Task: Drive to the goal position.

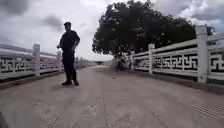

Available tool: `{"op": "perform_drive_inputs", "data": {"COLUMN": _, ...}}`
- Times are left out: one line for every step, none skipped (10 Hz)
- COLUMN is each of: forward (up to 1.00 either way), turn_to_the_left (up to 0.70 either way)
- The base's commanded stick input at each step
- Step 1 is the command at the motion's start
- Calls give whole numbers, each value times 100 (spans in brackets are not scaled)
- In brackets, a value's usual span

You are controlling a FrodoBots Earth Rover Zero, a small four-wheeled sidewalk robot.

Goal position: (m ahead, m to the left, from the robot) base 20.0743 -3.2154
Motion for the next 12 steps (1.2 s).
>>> {"op": "perform_drive_inputs", "data": {"forward": 70, "turn_to_the_left": 0}}
{"op": "perform_drive_inputs", "data": {"forward": 70, "turn_to_the_left": 0}}
{"op": "perform_drive_inputs", "data": {"forward": 70, "turn_to_the_left": 0}}
{"op": "perform_drive_inputs", "data": {"forward": 70, "turn_to_the_left": 0}}
{"op": "perform_drive_inputs", "data": {"forward": 70, "turn_to_the_left": 0}}
{"op": "perform_drive_inputs", "data": {"forward": 70, "turn_to_the_left": 0}}
{"op": "perform_drive_inputs", "data": {"forward": 70, "turn_to_the_left": 0}}
{"op": "perform_drive_inputs", "data": {"forward": 70, "turn_to_the_left": 0}}
{"op": "perform_drive_inputs", "data": {"forward": 70, "turn_to_the_left": 0}}
{"op": "perform_drive_inputs", "data": {"forward": 70, "turn_to_the_left": 0}}
{"op": "perform_drive_inputs", "data": {"forward": 70, "turn_to_the_left": 0}}
{"op": "perform_drive_inputs", "data": {"forward": 70, "turn_to_the_left": 0}}
